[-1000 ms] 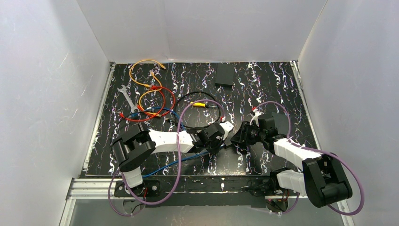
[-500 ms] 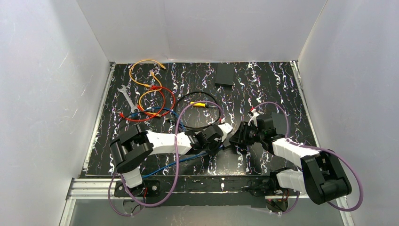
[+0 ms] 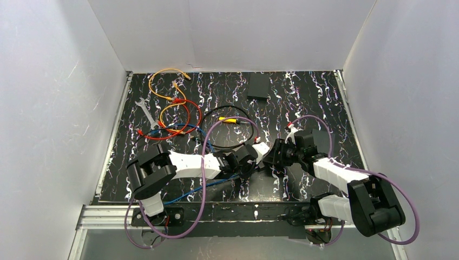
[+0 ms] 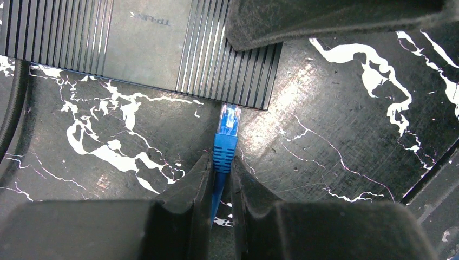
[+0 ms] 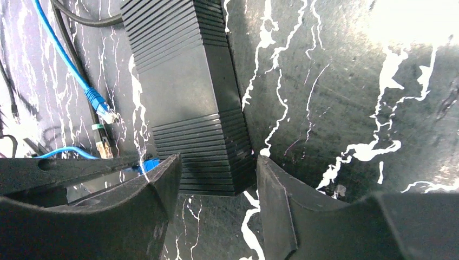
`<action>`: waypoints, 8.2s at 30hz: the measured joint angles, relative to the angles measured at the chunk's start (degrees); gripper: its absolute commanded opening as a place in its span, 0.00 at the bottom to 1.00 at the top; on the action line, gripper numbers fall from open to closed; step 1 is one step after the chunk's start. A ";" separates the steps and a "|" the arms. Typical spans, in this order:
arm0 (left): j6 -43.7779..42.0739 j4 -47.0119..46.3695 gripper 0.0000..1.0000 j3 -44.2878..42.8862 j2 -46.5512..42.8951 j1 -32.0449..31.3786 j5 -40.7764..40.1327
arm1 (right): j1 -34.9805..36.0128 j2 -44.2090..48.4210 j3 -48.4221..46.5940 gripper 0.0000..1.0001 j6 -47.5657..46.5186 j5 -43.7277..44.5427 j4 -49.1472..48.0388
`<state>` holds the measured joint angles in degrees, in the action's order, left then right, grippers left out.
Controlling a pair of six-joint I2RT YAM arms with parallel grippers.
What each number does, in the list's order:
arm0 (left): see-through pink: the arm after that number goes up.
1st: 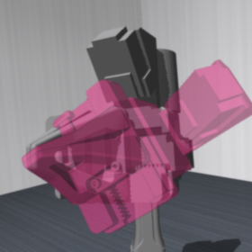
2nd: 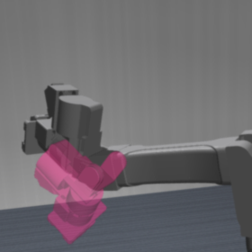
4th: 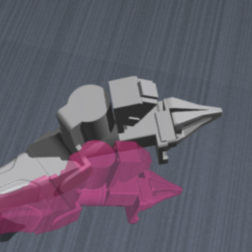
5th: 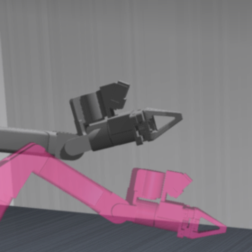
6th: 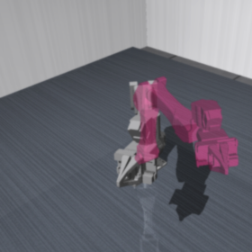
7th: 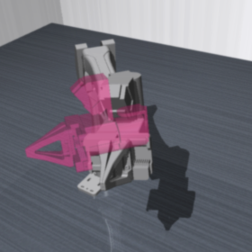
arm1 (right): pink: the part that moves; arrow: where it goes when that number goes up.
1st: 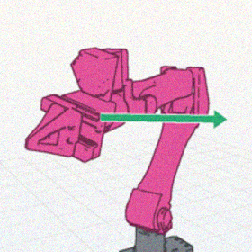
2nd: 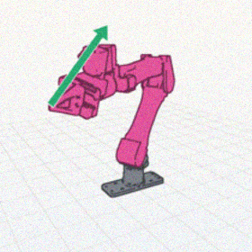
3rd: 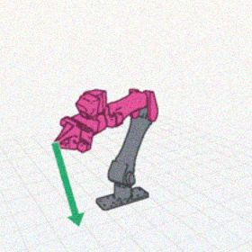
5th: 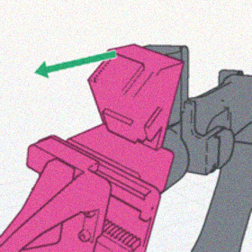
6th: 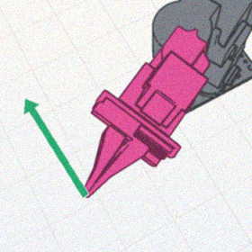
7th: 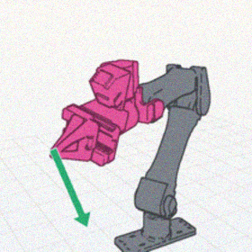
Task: Insert the plug into the switch port
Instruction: Insert the connector into the switch port, then pick up the connector from the center of the board.
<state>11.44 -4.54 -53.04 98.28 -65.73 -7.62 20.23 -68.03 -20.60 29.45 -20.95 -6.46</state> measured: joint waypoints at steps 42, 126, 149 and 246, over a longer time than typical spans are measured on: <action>0.42 -0.24 0.00 -0.74 1.84 -0.02 -1.90 | -2.78 -7.23 -0.17 0.50 -2.73 -7.82 -9.20; -21.38 22.69 0.78 2.32 -12.55 12.57 -3.72 | 2.62 9.42 -3.82 0.98 -7.41 11.56 9.60; -28.87 17.18 0.63 2.49 -7.80 14.95 1.73 | 2.67 9.38 -3.17 0.98 -7.39 10.99 9.27; -7.54 20.17 0.49 -0.07 -7.82 16.15 6.95 | 2.67 4.87 -2.86 0.96 -7.43 9.75 6.10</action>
<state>3.90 15.64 -53.10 90.45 -49.58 -0.67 22.90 -63.16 -23.46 22.02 -11.20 -0.36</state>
